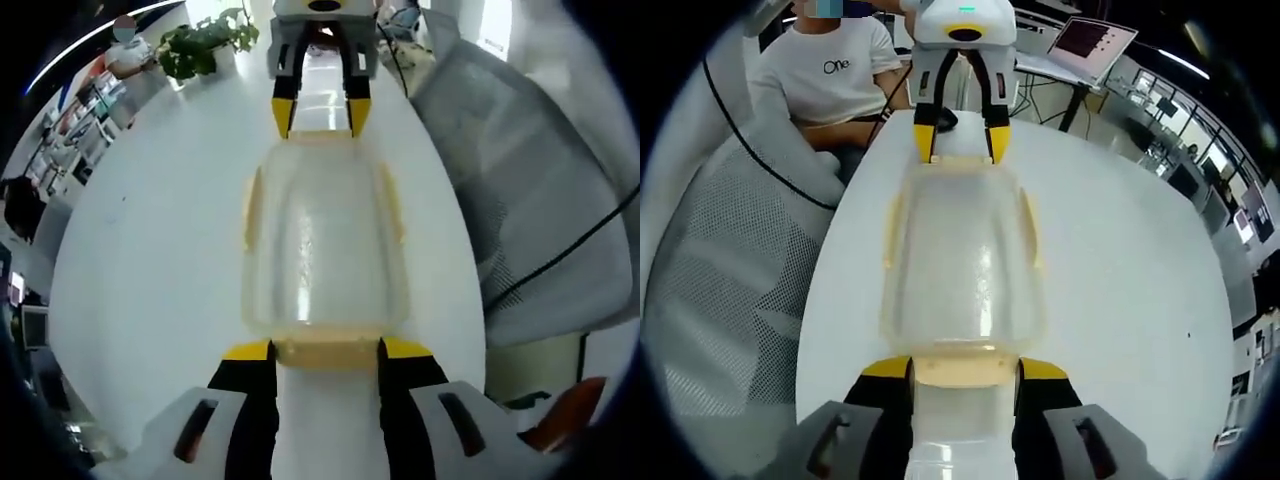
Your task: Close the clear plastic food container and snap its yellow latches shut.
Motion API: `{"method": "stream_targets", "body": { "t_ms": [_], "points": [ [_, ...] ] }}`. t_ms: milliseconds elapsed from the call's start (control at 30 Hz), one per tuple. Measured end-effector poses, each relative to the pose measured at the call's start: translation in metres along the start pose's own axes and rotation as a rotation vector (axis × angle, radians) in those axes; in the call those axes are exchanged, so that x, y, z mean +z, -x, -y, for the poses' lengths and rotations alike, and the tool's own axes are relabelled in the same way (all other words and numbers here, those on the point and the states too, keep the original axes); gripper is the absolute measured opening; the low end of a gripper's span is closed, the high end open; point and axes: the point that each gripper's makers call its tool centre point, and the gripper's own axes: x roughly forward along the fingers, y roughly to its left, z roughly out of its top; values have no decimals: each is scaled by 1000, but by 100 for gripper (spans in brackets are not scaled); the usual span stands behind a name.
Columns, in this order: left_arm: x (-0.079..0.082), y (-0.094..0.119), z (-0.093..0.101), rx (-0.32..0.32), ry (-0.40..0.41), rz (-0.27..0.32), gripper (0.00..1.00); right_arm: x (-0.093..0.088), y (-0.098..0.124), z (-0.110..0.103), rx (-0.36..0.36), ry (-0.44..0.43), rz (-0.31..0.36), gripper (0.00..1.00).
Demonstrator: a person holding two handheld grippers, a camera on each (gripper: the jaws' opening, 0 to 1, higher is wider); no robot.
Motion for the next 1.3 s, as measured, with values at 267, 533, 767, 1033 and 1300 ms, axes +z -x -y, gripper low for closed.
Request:
{"method": "stream_targets", "body": {
  "t_ms": [267, 533, 767, 1033, 1300],
  "points": [
    [9, 13, -1, 12, -11, -14, 37, 4, 13, 0, -4, 3, 13, 36],
    [23, 30, -7, 37, -34, -22, 37, 9, 33, 5, -27, 6, 28, 36],
    [32, 41, -8, 42, -43, -27, 37, 14, 46, 6, -32, 7, 39, 36],
    [42, 54, -12, 44, -38, -22, 37, 17, 62, 11, -26, -2, 60, 36],
    [57, 58, -10, 16, -20, -18, 37, 12, 76, 11, 26, 1, 38, 36]
  ]
}}
